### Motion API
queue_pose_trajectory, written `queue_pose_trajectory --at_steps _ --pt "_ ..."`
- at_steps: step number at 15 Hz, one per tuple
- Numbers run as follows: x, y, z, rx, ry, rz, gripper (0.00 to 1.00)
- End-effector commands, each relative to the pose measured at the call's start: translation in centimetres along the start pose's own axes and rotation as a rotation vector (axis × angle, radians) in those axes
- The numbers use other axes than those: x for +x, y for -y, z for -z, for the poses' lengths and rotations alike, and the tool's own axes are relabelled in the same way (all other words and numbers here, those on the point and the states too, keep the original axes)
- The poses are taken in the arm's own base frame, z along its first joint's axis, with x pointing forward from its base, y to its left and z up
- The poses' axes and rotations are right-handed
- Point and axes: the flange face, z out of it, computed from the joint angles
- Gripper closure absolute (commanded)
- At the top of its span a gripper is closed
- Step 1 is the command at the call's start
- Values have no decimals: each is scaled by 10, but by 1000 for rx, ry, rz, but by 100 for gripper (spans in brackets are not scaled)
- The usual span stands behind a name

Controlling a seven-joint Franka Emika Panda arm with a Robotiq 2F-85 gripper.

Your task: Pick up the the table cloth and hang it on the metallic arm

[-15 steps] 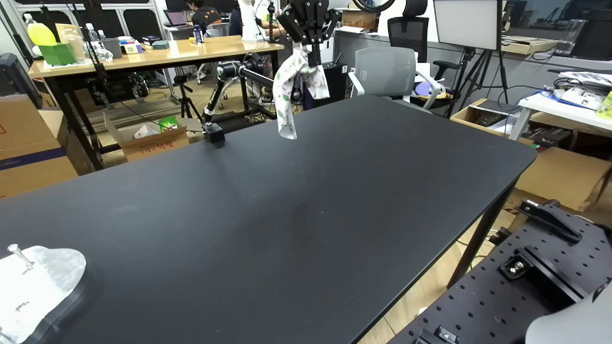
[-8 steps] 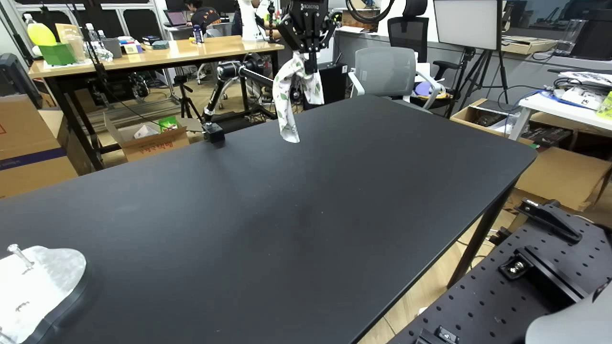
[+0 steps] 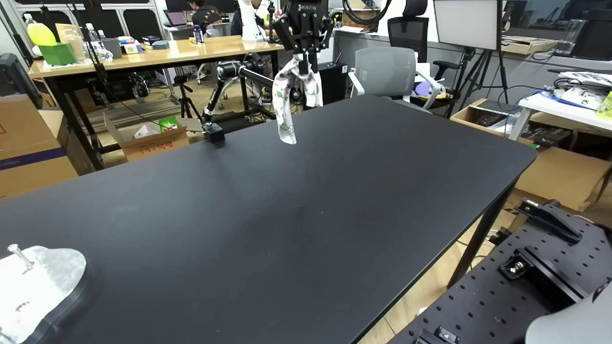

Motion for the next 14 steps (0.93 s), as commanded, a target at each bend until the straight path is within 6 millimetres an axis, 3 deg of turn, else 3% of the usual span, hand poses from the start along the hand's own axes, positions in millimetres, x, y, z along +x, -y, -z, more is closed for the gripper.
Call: queue_pose_trajectory --at_steps 1,8,12,13,14 --pt "-2 4 20 7 -25 5 45" --pt "-15 25 57 -11 -83 42 0" --pt "-28 37 79 -14 -123 45 0" --pt "-17 34 66 -15 -111 60 0" --pt "-19 35 71 -17 -120 62 0"
